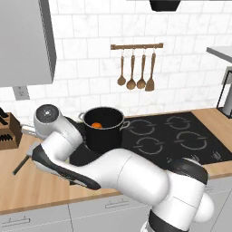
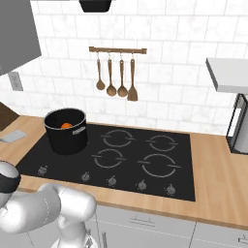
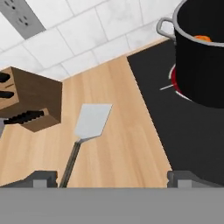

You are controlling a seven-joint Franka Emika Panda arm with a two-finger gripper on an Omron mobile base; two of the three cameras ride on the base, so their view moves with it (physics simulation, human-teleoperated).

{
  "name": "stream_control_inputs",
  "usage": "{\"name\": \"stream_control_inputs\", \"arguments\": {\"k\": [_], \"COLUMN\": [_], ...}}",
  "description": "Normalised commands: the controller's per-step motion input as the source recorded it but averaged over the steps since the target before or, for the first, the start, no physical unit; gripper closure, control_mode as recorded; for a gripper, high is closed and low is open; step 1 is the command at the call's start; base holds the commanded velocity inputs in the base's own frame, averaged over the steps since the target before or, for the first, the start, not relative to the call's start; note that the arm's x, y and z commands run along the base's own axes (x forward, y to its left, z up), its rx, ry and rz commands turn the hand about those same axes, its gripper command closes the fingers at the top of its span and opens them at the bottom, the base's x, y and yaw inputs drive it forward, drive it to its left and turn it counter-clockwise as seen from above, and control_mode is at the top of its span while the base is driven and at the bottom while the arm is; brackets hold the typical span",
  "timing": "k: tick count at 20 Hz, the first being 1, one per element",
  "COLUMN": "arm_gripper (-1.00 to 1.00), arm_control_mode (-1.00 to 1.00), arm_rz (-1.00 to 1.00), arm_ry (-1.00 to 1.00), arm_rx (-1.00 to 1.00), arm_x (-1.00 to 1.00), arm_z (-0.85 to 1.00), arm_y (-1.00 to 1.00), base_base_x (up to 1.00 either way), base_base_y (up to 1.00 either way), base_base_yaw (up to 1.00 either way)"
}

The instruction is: Put the tomato and squash in the pot. Retrieve the spatula and lightly stir the vegetables in the pot.

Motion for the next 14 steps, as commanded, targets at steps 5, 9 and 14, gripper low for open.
{"name": "stream_control_inputs", "arguments": {"k": [5, 9, 14], "arm_gripper": [-1.0, -1.0, -1.0], "arm_control_mode": [-1.0, -1.0, -1.0], "arm_rz": [0.04, 0.0, 0.0], "arm_ry": [0.03, 0.0, 0.0], "arm_rx": [0.01, 0.0, 0.0], "arm_x": [0.01, 0.0, 0.01], "arm_z": [-0.03, -0.31, -0.5], "arm_y": [0.27, 0.05, 0.08], "base_base_x": [0.0, 0.0, 0.0], "base_base_y": [0.0, 0.0, 0.0], "base_base_yaw": [0.0, 0.0, 0.0]}}
